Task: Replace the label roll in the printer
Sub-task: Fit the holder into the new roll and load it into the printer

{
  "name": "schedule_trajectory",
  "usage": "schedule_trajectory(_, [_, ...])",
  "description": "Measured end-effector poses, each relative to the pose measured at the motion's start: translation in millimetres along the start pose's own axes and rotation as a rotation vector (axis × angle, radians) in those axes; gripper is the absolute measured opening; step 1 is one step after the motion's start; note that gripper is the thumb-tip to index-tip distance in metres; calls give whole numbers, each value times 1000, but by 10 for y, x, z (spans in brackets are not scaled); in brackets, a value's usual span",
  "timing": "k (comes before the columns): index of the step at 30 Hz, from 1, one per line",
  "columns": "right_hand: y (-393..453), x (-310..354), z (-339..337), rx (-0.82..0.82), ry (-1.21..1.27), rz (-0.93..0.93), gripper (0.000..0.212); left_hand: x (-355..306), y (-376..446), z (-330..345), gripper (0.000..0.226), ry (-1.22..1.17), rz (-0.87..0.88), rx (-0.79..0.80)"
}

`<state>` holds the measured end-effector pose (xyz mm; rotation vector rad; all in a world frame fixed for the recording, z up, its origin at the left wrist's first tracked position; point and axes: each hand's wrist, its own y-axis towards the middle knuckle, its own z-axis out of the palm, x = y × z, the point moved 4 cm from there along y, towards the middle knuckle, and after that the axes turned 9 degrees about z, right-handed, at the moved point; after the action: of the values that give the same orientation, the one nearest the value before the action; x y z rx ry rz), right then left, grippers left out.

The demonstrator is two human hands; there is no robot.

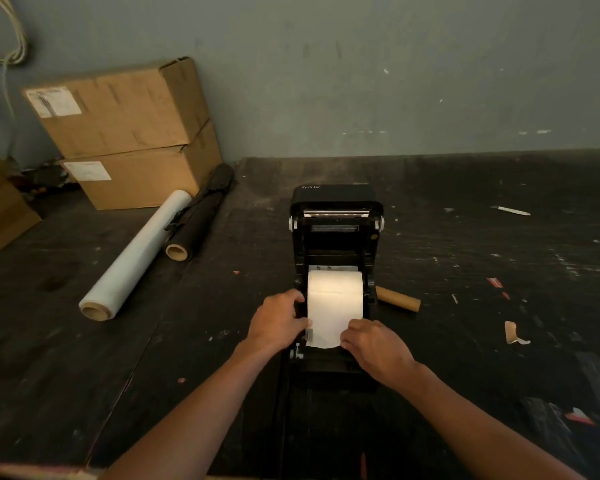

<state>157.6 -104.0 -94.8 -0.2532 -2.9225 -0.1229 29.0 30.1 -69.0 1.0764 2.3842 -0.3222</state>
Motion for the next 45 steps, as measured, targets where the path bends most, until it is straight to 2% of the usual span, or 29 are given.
schedule_trajectory(2, [-34, 6, 13, -5, 23, 16, 20, -40, -145, 63, 46, 72, 174, 49])
schedule_trajectory(7, [-92, 9, 10, 14, 58, 61, 20, 19, -355, 262, 48, 196, 349, 176])
schedule_trajectory(15, [-185, 32, -20, 51, 83, 39, 21, -37, -459, 368, 37, 369, 506, 32])
schedule_trajectory(22, [-255, 58, -29, 27, 117, 46, 20, -90, -523, 394, 28, 360, 562, -43])
schedule_trajectory(29, [-367, 76, -31, 6, 128, 58, 19, -121, -604, 464, 22, 413, 586, -25])
schedule_trajectory(33, [-449, 50, -4, 14, 117, 118, 34, -141, -624, 475, 22, 456, 580, -36])
schedule_trajectory(38, [-519, 81, -18, -28, 86, 94, 19, -145, -670, 492, 25, 497, 575, -53])
schedule_trajectory(45, [-625, 180, 1, -37, 81, 121, 21, -137, -809, 519, 25, 481, 611, -60])
